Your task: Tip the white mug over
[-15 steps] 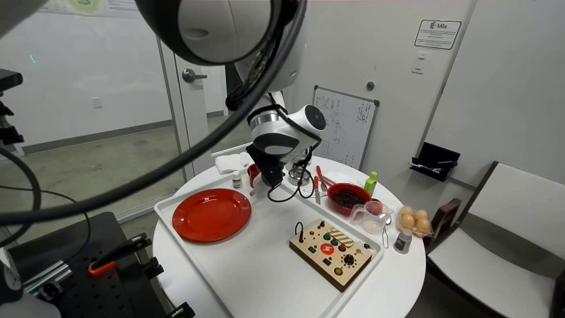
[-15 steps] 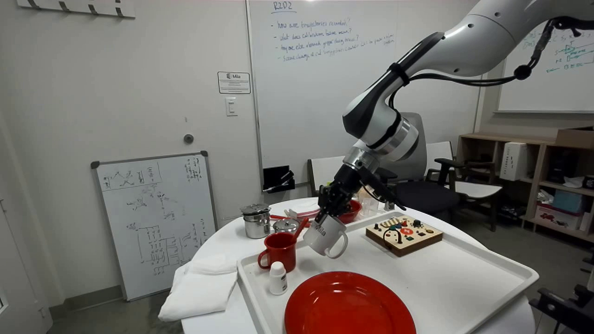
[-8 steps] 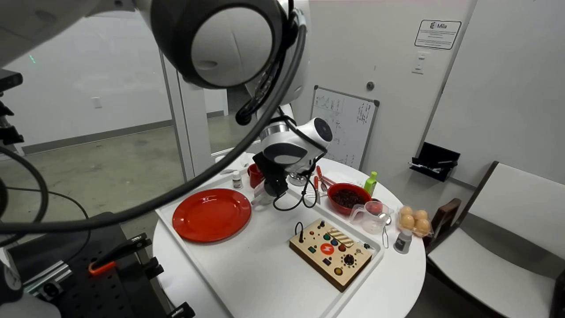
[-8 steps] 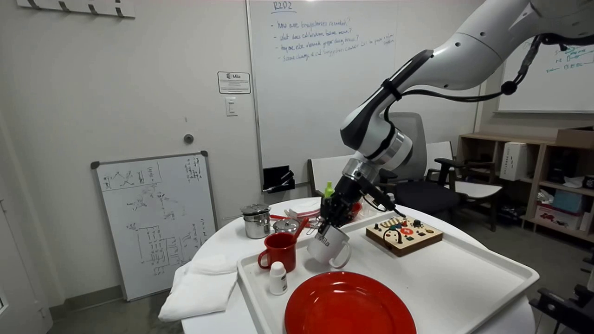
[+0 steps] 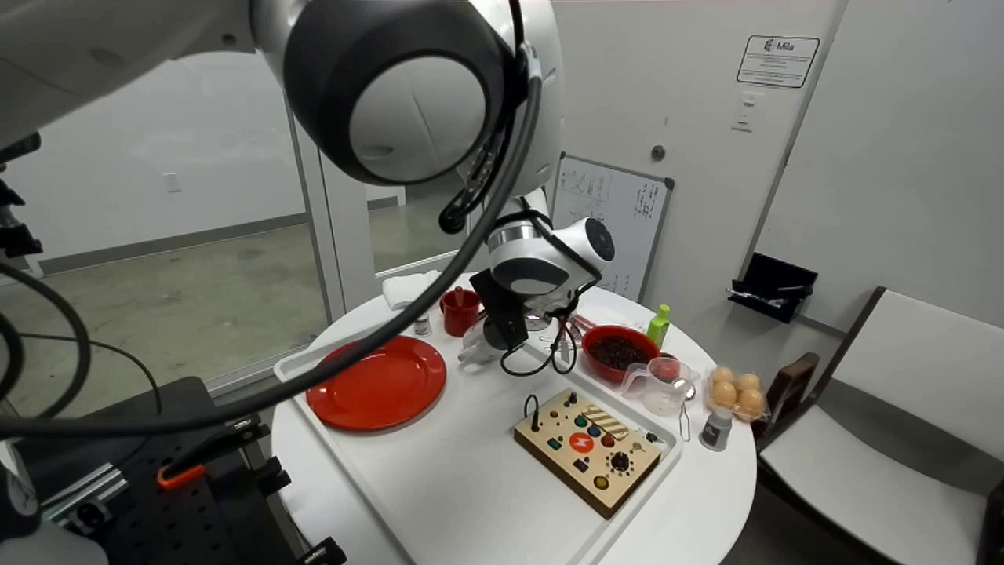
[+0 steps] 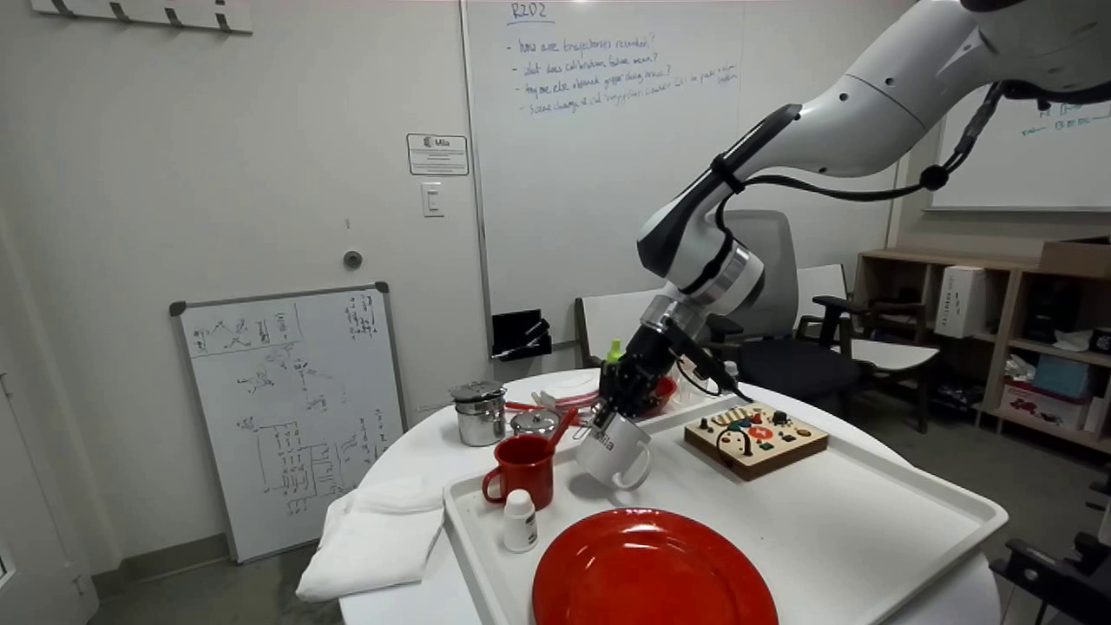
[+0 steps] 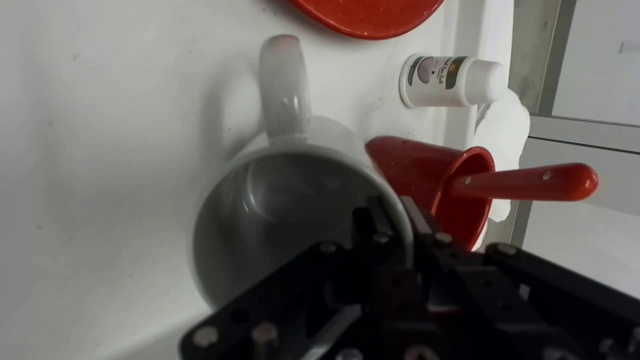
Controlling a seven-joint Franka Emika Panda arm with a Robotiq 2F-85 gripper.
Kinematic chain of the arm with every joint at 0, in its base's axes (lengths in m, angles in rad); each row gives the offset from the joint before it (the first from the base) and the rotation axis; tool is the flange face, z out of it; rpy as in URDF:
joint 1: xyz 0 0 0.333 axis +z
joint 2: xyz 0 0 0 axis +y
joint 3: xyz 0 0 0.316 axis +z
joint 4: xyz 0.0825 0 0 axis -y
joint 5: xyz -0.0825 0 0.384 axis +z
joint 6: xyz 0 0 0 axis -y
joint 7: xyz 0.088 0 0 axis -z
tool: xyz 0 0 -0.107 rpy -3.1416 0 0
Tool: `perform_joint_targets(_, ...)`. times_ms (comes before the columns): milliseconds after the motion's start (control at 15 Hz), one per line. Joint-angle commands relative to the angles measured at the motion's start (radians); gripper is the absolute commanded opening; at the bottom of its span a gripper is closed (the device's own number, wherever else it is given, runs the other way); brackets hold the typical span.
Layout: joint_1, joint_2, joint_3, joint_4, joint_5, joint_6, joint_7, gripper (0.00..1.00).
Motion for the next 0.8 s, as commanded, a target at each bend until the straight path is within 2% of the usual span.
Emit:
perform_joint_targets(0, 0.032, 0.064, -0.035, 0.108, 0.042, -0.079, -0.032, 0.02)
perform_joint_targets(333, 0.02, 0.137, -0.047, 0.216, 0.109, -0.235, -0.065, 0.02)
perform_joint_targets(733, 0.065, 0.188, -0.113, 0.337, 0.162, -0.355, -0.021, 0.02)
